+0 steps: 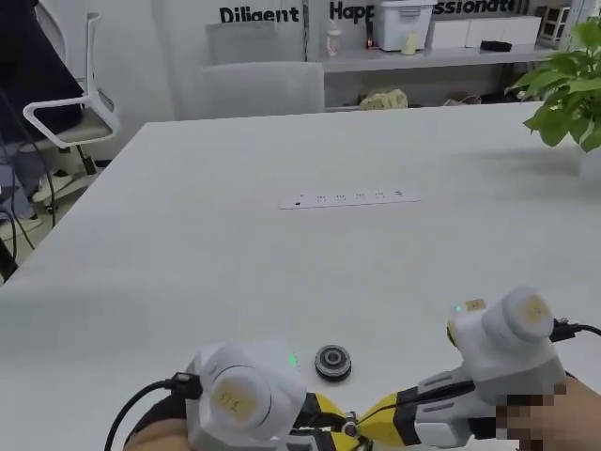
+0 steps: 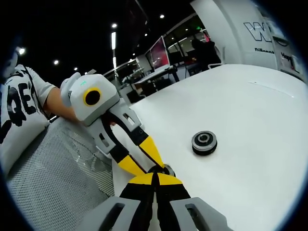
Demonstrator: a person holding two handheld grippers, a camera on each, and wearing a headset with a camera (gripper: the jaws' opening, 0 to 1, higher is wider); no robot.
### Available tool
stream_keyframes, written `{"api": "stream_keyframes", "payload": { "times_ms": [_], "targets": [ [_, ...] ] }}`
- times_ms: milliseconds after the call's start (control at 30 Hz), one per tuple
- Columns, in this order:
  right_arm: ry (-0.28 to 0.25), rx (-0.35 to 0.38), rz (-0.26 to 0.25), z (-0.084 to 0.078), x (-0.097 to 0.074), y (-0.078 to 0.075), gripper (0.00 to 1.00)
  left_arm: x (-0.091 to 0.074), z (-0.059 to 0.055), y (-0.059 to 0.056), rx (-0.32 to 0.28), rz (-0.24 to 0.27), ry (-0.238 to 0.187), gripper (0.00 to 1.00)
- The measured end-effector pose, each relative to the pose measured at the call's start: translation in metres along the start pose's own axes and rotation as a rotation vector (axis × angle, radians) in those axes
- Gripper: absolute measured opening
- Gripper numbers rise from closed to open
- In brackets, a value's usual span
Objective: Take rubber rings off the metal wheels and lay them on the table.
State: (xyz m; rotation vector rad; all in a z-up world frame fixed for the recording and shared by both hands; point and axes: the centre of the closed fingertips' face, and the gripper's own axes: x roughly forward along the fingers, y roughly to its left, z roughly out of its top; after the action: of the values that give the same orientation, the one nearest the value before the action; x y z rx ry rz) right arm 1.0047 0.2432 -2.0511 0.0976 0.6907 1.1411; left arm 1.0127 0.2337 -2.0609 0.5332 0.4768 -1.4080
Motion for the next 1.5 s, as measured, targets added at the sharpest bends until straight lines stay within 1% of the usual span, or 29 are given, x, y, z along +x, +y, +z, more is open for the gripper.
{"api": "stream_keyframes", "payload": {
  "times_ms": [33,67,100,167,233,367,500,633,700,767,967,1033,1233,1300,1500],
  "targets": [
    [-0.007,0.005,0.006,0.001,0.001,0.002,0.00,0.000,0.000,0.000,0.002,0.001,0.000,0.07],
    [0.022,-0.039,-0.006,-0.002,0.002,0.001,0.00,0.000,0.000,0.000,0.001,0.001,0.000,0.07],
    [0.029,-0.055,-0.010,-0.003,0.002,0.001,0.00,0.000,0.000,0.000,0.001,0.000,-0.001,0.07],
    [0.019,-0.043,-0.011,-0.002,0.001,-0.001,0.00,0.000,0.000,0.000,-0.003,-0.001,-0.008,0.07],
    [0.017,-0.052,-0.025,-0.002,-0.001,-0.003,0.00,0.000,0.000,0.000,-0.005,-0.003,-0.012,0.07],
    [0.008,-0.072,-0.031,0.000,-0.001,-0.005,0.00,0.000,0.000,0.000,-0.011,-0.004,-0.027,0.07],
    [0.016,-0.080,-0.036,-0.002,-0.002,-0.006,0.00,0.000,0.001,0.000,-0.002,-0.006,-0.025,0.07],
    [0.013,-0.081,-0.038,-0.002,-0.003,-0.007,0.00,0.000,0.002,-0.001,0.015,-0.014,-0.019,0.08],
    [0.009,-0.082,-0.044,-0.002,-0.004,-0.009,0.00,-0.001,0.003,-0.001,-0.020,-0.026,-0.018,0.09],
    [0.007,-0.085,-0.049,-0.001,-0.005,-0.010,0.00,-0.002,0.005,-0.001,-0.029,-0.031,-0.026,0.09],
    [-0.009,-0.077,-0.046,0.003,-0.006,-0.011,0.00,-0.009,0.009,-0.009,-0.011,-0.071,-0.028,0.15],
    [-0.015,-0.079,-0.044,0.004,-0.007,-0.010,0.00,-0.013,0.011,-0.010,-0.015,-0.078,-0.033,0.17],
    [-0.035,-0.073,-0.042,0.010,-0.010,-0.009,0.00,-0.026,0.020,-0.012,-0.031,-0.078,-0.068,0.20],
    [-0.040,-0.074,-0.043,0.011,-0.010,-0.009,0.00,-0.029,0.021,-0.012,-0.036,-0.077,-0.074,0.23],
    [-0.063,-0.072,-0.046,0.019,-0.014,-0.008,0.00,-0.045,0.028,-0.010,-0.045,-0.057,-0.104,0.28]
  ]
}}
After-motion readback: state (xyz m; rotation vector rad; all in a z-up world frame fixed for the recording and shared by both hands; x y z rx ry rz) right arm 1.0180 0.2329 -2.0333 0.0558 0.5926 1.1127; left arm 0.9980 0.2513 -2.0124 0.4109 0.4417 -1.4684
